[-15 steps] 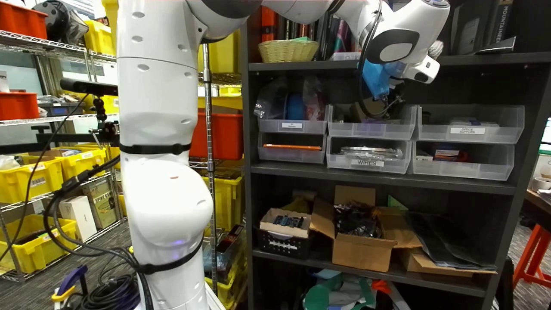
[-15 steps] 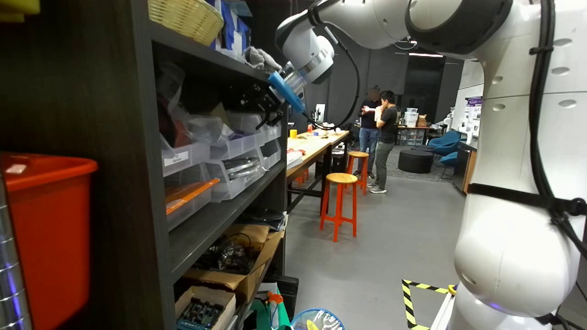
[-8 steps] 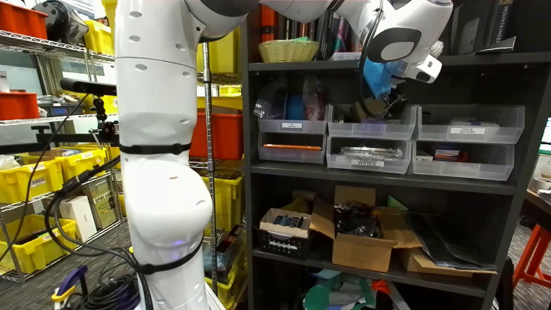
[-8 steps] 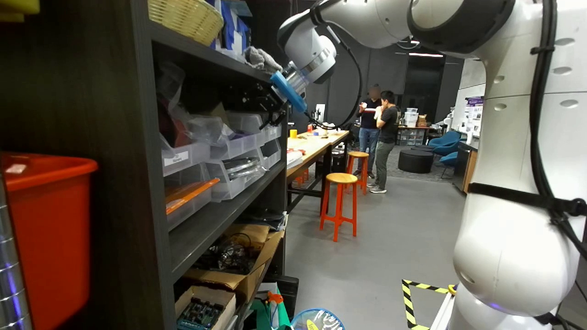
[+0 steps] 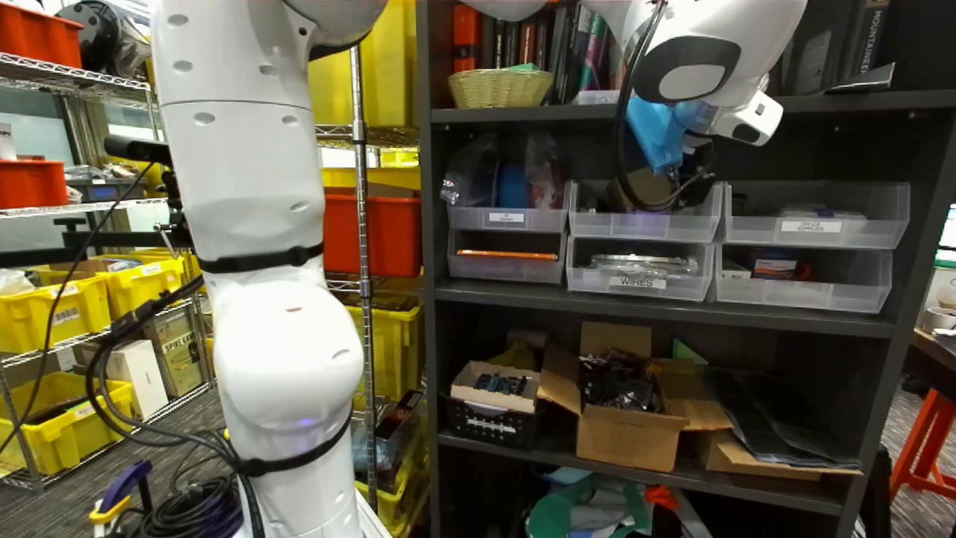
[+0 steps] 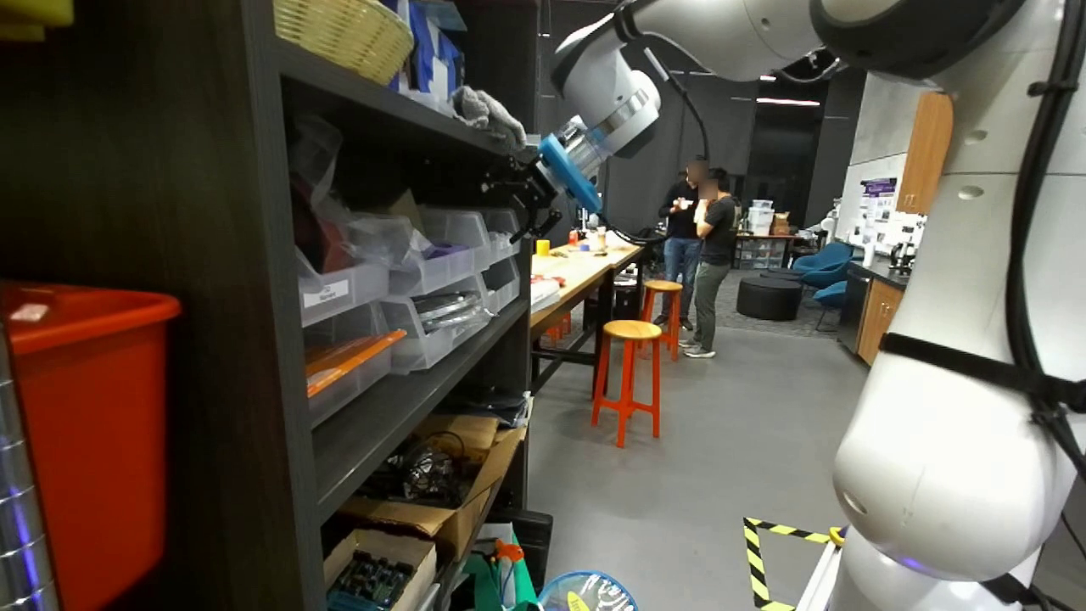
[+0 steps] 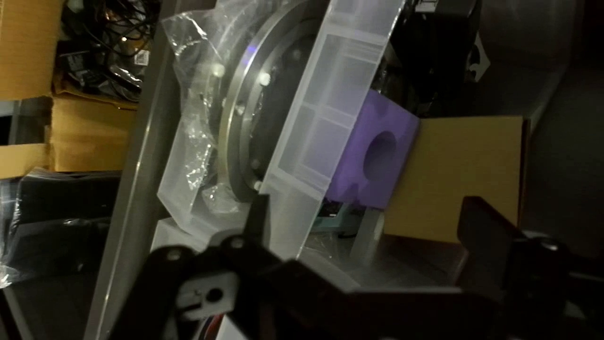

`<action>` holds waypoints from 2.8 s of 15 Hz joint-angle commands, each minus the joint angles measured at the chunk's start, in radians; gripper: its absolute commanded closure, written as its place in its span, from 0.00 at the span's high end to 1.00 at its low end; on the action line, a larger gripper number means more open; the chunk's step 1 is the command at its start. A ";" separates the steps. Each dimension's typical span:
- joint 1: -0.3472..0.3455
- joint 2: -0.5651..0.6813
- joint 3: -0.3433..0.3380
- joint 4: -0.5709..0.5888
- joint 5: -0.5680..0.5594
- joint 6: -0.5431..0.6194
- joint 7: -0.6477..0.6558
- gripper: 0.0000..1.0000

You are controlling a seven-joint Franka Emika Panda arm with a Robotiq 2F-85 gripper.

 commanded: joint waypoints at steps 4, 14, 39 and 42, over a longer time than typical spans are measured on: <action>-0.022 -0.269 -0.033 -0.248 -0.004 0.059 -0.113 1.00; -0.004 -0.759 0.099 -0.478 -0.321 0.285 -0.099 1.00; 0.197 -0.839 0.227 -0.488 -0.909 0.494 -0.061 1.00; 0.291 -0.802 0.158 -0.448 -0.916 0.461 -0.164 1.00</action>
